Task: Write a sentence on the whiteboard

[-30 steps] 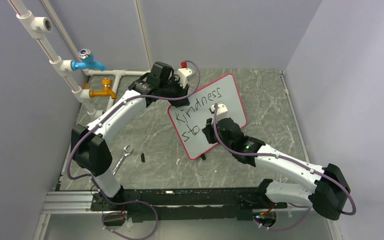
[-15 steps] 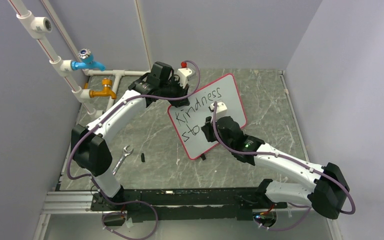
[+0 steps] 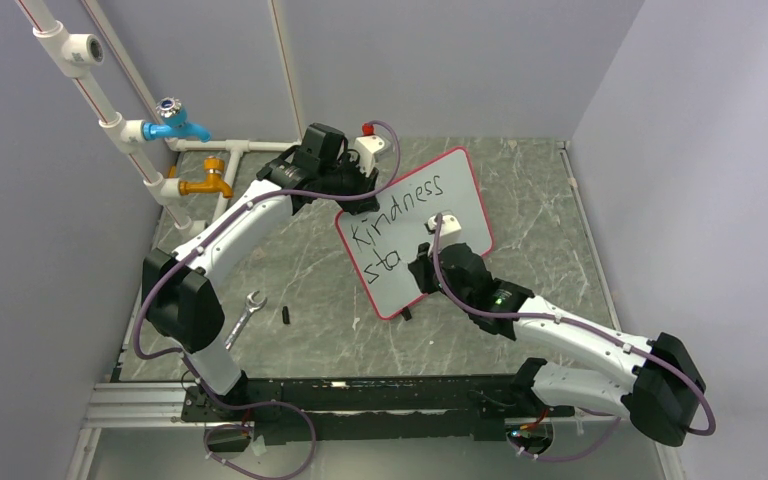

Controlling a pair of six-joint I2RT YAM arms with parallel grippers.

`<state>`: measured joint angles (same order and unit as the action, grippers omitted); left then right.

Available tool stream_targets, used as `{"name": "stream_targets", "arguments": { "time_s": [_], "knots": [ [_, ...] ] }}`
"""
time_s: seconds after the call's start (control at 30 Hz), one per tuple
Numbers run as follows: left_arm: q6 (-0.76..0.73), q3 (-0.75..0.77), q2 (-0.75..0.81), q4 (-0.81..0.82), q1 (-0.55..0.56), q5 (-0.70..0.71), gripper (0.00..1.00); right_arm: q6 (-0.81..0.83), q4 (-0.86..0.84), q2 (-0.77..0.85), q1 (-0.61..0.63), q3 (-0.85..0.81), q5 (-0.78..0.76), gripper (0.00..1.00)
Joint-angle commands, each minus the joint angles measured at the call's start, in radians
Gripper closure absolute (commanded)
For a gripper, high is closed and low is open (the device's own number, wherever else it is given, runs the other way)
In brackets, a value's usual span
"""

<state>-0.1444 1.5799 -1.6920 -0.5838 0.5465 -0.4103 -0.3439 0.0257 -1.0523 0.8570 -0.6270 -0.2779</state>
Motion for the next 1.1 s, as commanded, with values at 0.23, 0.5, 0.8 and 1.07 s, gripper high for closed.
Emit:
{"name": "stream_targets", "arguments": {
  "time_s": [0.23,0.5,0.8,1.07],
  "knots": [
    [-0.141,-0.03,-0.034,-0.183,0.02,0.162,1.0,0.057,0.062,0.02,-0.011,-0.081,-0.096,1.0],
    [-0.141,-0.031,-0.034,-0.182,0.019,0.16,1.0,0.072,0.007,-0.007,-0.015,-0.12,-0.054,1.0],
    [-0.141,-0.032,-0.032,-0.182,0.02,0.159,1.0,0.068,-0.021,-0.065,-0.034,-0.145,-0.023,1.0],
    [-0.142,-0.032,-0.029,-0.182,0.019,0.158,1.0,0.054,-0.043,-0.071,-0.041,-0.105,-0.014,1.0]
  ]
}}
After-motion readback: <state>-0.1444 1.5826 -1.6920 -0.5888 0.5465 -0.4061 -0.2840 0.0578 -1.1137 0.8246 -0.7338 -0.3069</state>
